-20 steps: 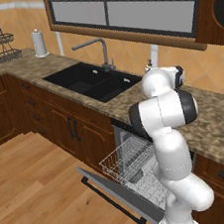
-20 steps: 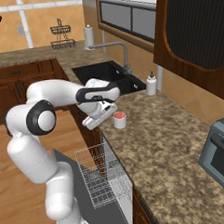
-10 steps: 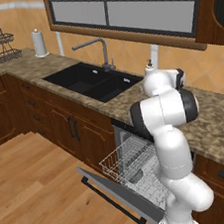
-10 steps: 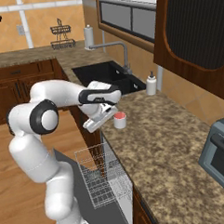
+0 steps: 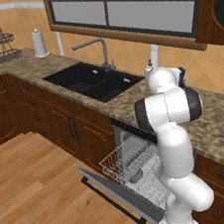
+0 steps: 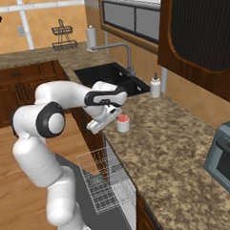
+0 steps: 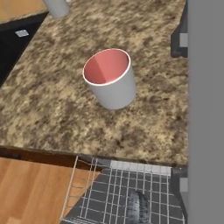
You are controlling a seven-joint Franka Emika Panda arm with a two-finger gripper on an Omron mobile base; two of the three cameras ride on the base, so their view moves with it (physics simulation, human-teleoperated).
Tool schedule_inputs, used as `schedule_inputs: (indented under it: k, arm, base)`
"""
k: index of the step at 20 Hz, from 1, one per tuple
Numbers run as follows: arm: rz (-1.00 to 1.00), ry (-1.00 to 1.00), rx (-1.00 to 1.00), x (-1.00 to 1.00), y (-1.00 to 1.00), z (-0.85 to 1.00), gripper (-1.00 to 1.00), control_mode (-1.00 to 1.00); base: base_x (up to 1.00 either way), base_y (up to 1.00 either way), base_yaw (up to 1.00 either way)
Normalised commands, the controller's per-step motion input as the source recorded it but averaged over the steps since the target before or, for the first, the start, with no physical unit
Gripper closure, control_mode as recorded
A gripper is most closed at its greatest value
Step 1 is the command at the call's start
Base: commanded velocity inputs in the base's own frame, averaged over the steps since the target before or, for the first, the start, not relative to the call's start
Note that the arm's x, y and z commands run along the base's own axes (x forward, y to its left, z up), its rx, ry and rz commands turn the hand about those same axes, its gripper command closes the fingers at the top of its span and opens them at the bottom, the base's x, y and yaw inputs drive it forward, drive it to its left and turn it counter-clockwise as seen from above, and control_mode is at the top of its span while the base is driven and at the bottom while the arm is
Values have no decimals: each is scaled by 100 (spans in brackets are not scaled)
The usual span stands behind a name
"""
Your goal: Pick up the cup and bowl from the counter, place them in the dishwasher, and close the dishwasher door.
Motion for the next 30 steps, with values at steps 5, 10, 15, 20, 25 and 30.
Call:
schedule_inputs:
  k: [5, 10, 15, 20, 25, 30]
  arm:
    - [0, 40, 0, 100, 0, 51, -100, -100]
    - [0, 42, 0, 100, 0, 41, -100, -100]
    - [0, 38, 0, 100, 5, 61, -100, -100]
    - [0, 34, 0, 100, 17, 78, -100, -100]
    - [0, 40, 0, 100, 23, 64, -100, -100]
    - [0, 43, -1, 100, 33, 46, -100, -100]
  base:
    - [0, 0, 0]
    - [0, 0, 0]
    - [0, 0, 0]
    - [0, 0, 0]
    - [0, 0, 0]
    - [0, 0, 0]
